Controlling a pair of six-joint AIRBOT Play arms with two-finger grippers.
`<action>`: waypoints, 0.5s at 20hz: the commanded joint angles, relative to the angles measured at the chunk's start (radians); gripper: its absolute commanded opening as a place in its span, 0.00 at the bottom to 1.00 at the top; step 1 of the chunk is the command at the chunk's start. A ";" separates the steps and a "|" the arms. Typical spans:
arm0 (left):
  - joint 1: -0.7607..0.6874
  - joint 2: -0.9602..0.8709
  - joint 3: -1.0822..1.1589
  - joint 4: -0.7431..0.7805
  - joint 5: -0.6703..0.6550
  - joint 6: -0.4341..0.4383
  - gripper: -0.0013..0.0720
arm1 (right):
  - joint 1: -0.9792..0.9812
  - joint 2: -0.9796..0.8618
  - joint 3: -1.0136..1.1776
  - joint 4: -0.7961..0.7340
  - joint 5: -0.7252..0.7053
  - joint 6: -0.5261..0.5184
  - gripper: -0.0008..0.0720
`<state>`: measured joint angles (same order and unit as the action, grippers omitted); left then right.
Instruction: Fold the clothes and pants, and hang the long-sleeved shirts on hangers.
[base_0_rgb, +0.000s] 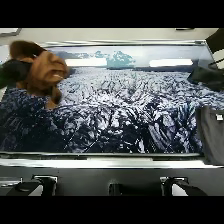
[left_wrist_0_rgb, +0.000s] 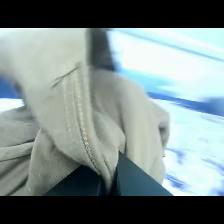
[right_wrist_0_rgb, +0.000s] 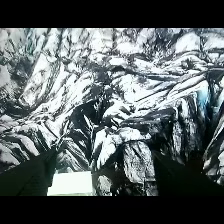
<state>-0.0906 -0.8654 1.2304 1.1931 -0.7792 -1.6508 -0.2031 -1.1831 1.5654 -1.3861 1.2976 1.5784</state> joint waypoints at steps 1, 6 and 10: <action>-0.301 0.152 -0.193 0.020 0.144 -0.218 0.05 | 0.001 0.084 0.018 -0.010 0.012 0.000 0.93; -0.761 -0.068 -0.406 0.019 0.541 -0.405 0.04 | 0.001 0.127 0.018 -0.010 0.086 0.000 0.93; -0.980 -0.441 -0.349 -0.008 0.681 -0.590 0.05 | 0.001 0.123 0.017 -0.010 0.092 -0.001 0.93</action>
<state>-0.9047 -1.0946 0.8761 1.2057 -0.2489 -2.0773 -0.2028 -1.0634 1.5818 -1.3952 1.3739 1.5780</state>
